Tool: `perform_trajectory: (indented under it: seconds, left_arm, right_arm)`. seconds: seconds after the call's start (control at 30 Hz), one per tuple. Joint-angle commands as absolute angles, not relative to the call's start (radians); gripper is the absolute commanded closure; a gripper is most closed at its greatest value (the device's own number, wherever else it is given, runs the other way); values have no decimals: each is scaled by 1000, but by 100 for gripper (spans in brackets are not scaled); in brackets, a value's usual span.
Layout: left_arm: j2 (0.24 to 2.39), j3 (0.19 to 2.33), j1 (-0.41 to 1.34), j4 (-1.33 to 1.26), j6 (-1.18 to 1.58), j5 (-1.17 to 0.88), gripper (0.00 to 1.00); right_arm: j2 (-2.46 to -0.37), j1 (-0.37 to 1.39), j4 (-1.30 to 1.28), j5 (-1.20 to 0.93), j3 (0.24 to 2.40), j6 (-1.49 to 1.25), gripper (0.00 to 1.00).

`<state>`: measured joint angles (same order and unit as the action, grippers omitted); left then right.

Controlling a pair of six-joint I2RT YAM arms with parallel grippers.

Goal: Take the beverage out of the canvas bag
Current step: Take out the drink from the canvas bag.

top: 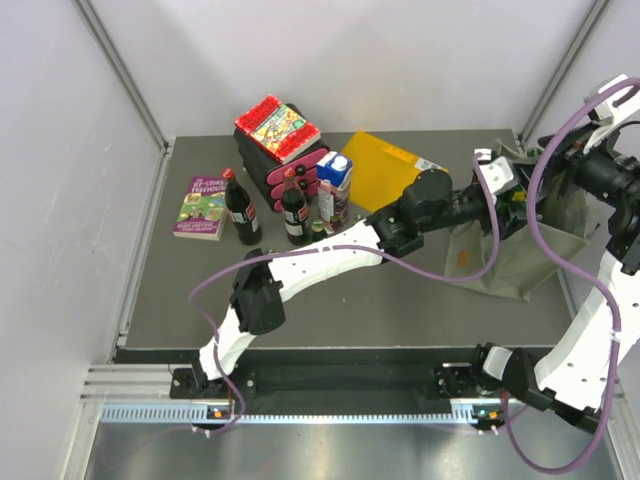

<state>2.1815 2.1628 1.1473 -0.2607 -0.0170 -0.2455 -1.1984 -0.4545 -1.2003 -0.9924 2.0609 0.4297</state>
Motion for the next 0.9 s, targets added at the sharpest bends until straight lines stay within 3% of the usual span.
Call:
perform_trajectory:
  seconds: [0.0,0.13,0.27,0.57,0.7,0.87]
  left_arm:
    - [1985,2169,1146,-451,-3,-267,100]
    - [1953,2145,1138,-468,-3,-259,100]
    - [1930,2132,1131,-472,-3,-258,100]
    - [1773,1820,1092,-545,8,-245,100]
    - [1663,1652,1089,-545,-38,-232,100]
    - [1546,1392,1089,-568,-58,-210,100]
  right_arm:
    - [-1180,-443,-1077,-1046,2060,348,27]
    - [-1172,-442,-1037,-1072,2059,301,11]
    - [-1154,-443,-936,-1112,2062,185,2]
    - [-1086,-443,-407,-1272,1947,-322,0]
    - [-1059,-443,-409,-1292,1864,-304,0]
    - [-1051,-443,-750,-1206,1862,34,1]
